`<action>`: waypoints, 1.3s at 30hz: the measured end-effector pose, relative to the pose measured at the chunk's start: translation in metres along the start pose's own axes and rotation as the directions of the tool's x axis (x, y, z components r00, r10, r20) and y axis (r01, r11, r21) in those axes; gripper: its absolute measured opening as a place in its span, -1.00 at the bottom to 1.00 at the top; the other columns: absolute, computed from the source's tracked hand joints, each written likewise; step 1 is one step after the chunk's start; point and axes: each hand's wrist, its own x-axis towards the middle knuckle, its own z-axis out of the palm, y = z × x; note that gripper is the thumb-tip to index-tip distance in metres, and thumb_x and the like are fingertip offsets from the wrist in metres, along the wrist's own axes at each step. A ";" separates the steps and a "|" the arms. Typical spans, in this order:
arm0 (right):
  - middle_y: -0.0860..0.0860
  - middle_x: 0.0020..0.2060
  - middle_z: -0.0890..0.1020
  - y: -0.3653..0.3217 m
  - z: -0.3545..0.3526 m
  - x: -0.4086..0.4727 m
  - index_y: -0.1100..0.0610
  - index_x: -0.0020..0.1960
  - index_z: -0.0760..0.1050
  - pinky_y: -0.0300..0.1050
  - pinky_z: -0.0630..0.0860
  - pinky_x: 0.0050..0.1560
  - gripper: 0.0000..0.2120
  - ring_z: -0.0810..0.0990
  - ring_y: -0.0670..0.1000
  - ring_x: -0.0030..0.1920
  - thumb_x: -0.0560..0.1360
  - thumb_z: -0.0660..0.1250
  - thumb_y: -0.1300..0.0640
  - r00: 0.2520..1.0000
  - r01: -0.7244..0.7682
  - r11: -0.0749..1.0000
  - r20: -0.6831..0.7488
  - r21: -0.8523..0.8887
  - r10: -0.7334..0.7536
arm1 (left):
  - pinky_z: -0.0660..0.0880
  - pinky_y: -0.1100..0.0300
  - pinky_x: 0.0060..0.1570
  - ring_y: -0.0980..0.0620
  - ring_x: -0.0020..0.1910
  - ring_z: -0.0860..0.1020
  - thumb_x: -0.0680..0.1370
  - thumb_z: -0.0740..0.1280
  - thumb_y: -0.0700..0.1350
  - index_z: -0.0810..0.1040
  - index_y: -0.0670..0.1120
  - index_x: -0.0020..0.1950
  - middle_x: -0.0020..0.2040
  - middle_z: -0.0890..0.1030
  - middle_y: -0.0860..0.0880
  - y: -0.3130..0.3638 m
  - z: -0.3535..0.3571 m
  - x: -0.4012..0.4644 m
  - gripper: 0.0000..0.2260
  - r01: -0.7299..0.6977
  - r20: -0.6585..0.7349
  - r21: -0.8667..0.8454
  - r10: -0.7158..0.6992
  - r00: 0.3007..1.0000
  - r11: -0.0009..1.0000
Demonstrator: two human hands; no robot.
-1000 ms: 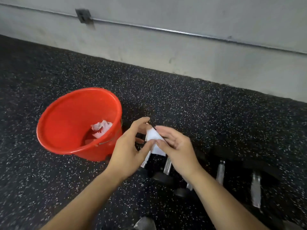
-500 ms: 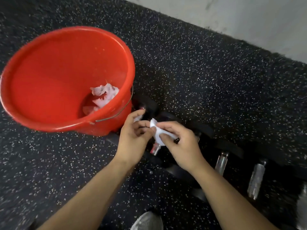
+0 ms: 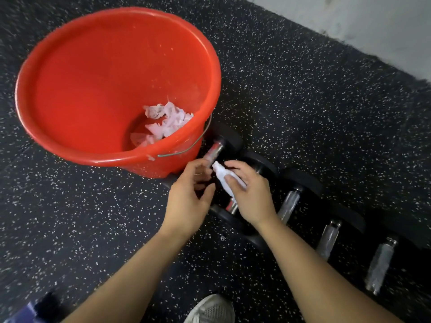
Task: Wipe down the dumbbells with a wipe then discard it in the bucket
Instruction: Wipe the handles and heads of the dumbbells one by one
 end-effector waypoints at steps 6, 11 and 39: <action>-0.09 0.07 0.71 0.006 0.022 0.040 -0.05 0.21 0.63 -0.01 0.57 0.14 -0.72 0.65 -0.03 0.07 0.55 0.37 0.19 0.992 0.028 0.986 -0.114 -0.162 -0.047 | 0.27 0.18 0.25 -0.03 0.32 0.48 0.47 0.49 -0.22 0.49 0.04 0.37 0.29 0.59 0.08 -0.039 -0.020 -0.003 -0.50 -0.096 -0.072 0.511 0.153 0.986 0.854; -0.05 0.19 0.60 0.010 0.041 0.060 -0.10 0.35 0.55 -0.04 0.56 0.07 -0.63 0.65 0.11 0.04 0.60 0.31 0.18 0.983 0.160 0.876 -0.009 -0.455 -0.184 | 0.25 0.11 0.26 -0.04 0.39 0.41 0.50 0.50 -0.11 0.44 0.06 0.44 0.34 0.57 0.10 -0.052 -0.023 -0.006 -0.46 -0.053 -0.118 0.543 0.139 0.983 0.838; 0.19 -0.12 0.71 0.026 0.054 0.058 -0.32 0.46 0.33 0.09 0.54 -0.12 -0.57 0.66 0.31 -0.09 0.62 0.22 -0.09 0.904 0.369 0.737 0.404 -0.566 -0.142 | 0.42 -0.09 0.37 -0.08 0.34 0.46 0.50 0.52 -0.11 0.39 0.03 0.46 0.37 0.54 0.07 -0.061 -0.025 -0.007 -0.42 -0.101 -0.121 0.432 0.169 0.978 0.896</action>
